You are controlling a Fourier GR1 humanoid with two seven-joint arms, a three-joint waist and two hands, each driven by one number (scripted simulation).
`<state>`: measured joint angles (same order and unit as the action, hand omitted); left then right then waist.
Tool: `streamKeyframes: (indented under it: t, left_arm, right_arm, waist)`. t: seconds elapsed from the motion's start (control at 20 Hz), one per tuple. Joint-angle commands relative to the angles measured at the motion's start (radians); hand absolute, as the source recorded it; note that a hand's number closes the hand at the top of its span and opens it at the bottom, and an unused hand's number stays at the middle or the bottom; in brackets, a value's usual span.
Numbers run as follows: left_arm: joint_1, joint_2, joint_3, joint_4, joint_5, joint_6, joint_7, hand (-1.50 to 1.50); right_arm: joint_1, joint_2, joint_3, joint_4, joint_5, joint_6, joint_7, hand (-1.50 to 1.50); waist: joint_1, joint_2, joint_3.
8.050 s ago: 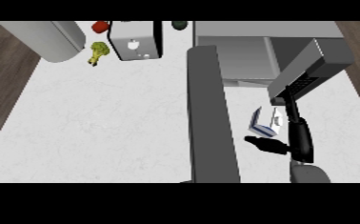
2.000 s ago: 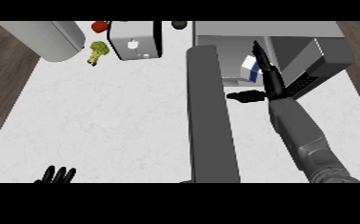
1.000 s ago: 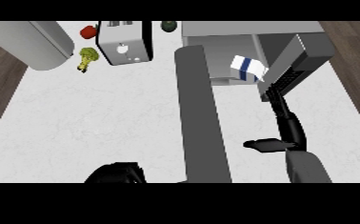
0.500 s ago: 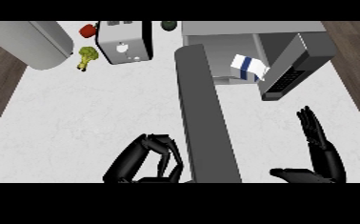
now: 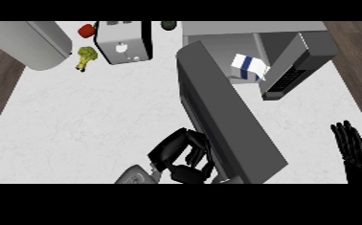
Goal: Pick up the milk, place it into the microwave and close the microwave
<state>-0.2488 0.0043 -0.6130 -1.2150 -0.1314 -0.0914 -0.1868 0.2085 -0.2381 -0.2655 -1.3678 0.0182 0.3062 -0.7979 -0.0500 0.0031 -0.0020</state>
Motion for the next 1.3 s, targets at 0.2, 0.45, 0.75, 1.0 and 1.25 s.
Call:
streamKeyframes:
  t: [0.2,0.45,0.75,1.0,1.25]
  left_arm:
    - [-0.213,-0.004,-0.283,0.25,0.236,0.207,-0.081,1.5]
    - [-0.234,-0.004,-0.364,0.241,0.309,0.398,-0.032,1.5]
    - [-0.317,-0.004,-0.366,0.223,0.401,0.533,-0.026,1.5]
    - [-0.339,-0.004,-0.313,0.211,0.492,0.613,-0.119,1.5]
    - [-0.403,-0.004,-0.254,0.195,0.596,0.661,-0.181,1.5]
  right_arm:
    - [0.034,-0.019,0.004,-0.127,-0.08,0.08,0.017,-1.5]
    - [0.001,-0.072,-0.007,-0.194,-0.132,0.112,0.052,-1.5]
    - [-0.014,-0.097,0.023,-0.263,-0.163,0.138,0.092,-1.5]
    - [-0.017,-0.13,0.026,-0.319,-0.229,0.179,0.125,-1.5]
    - [-0.037,-0.149,0.038,-0.341,-0.251,0.179,0.17,-1.5]
  waist:
    - [-0.038,0.01,-0.001]
    - [-0.077,0.016,-0.003]
    - [-0.124,0.024,-0.006]
    - [-0.161,0.029,-0.01]
    - [-0.188,0.043,-0.01]
